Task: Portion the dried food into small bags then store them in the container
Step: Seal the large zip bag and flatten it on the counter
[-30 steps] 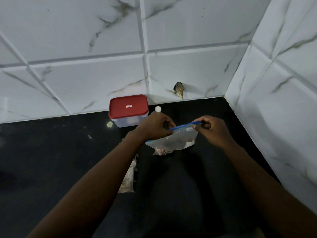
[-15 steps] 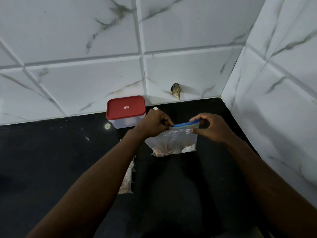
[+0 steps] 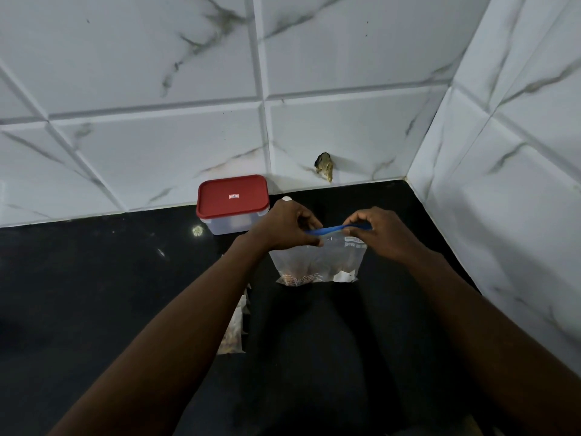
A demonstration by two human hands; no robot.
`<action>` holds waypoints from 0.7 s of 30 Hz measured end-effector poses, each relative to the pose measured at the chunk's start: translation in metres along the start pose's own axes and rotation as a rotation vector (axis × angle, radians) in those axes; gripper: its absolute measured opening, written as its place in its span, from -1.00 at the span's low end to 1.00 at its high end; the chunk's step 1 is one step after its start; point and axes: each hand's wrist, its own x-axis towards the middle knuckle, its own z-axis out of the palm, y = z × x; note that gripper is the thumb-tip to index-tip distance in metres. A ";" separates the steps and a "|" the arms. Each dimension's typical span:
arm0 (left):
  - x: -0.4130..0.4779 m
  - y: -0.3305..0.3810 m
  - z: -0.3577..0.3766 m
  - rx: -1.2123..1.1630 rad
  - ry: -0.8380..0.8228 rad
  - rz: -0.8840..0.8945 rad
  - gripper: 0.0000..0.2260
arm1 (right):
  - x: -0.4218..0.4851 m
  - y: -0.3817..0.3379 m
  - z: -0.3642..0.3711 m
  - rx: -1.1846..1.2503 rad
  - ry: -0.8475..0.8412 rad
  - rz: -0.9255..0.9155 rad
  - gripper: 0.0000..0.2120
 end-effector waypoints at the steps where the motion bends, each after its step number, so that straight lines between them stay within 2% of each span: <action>1: 0.000 0.000 0.000 0.012 -0.002 0.000 -0.76 | 0.001 0.001 0.000 -0.006 -0.011 0.001 -0.87; 10: -0.001 -0.009 0.002 0.055 -0.005 -0.010 -0.86 | 0.001 -0.003 -0.003 -0.054 -0.052 -0.027 -0.83; 15: 0.000 -0.011 0.000 0.032 0.021 -0.008 -0.85 | 0.005 -0.014 -0.010 -0.031 -0.048 -0.091 -0.60; 21: -0.002 -0.008 -0.005 0.010 -0.013 -0.006 -0.80 | 0.016 -0.020 0.000 -0.124 -0.084 -0.088 -0.81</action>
